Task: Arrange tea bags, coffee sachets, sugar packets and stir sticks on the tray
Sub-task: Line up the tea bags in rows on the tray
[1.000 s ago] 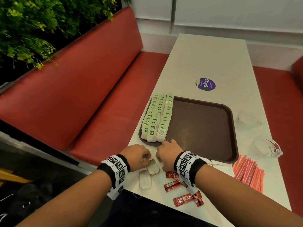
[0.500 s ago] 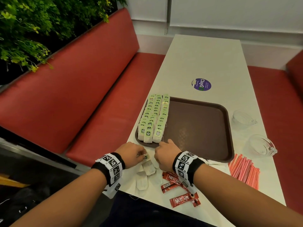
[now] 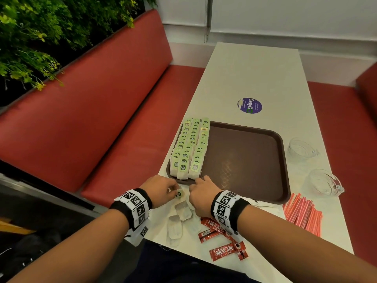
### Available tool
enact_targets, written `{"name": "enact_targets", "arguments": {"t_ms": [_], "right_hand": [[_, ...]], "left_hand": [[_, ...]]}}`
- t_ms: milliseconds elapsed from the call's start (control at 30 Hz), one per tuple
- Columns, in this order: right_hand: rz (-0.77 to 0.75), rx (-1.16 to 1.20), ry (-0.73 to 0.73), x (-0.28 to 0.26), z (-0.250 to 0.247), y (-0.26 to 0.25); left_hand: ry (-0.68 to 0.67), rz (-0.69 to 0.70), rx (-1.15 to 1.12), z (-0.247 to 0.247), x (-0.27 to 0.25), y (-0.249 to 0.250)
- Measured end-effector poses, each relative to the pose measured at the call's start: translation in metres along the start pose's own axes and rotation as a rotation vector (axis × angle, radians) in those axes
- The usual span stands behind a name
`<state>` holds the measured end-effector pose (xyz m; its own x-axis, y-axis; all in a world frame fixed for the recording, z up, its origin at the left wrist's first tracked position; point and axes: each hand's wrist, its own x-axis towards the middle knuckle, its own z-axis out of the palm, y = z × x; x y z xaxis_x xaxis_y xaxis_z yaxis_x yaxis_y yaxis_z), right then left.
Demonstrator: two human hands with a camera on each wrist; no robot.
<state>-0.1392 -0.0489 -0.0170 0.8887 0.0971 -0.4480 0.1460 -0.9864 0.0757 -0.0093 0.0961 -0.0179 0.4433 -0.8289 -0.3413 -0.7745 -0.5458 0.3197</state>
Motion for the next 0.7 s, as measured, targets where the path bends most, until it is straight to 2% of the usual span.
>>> {"name": "enact_targets", "arguments": {"t_ms": [100,333,500,700], "right_hand": [[0.007,0.105,0.046,-0.003,-0.003,0.003],[0.1,0.775,0.233,-0.003,-0.013,0.027],[0.121,0.925,0.344,-0.007,-0.018,0.038],[0.154,0.864,0.394,-0.004,-0.012,0.045]], "left_hand": [[0.015,0.017,-0.005,-0.003,0.0,-0.002],[0.143,0.089,-0.066,-0.02,0.005,-0.001],[0.218,0.171,-0.137,-0.036,0.013,0.007],[0.294,0.278,-0.179,-0.052,0.024,0.025]]}}
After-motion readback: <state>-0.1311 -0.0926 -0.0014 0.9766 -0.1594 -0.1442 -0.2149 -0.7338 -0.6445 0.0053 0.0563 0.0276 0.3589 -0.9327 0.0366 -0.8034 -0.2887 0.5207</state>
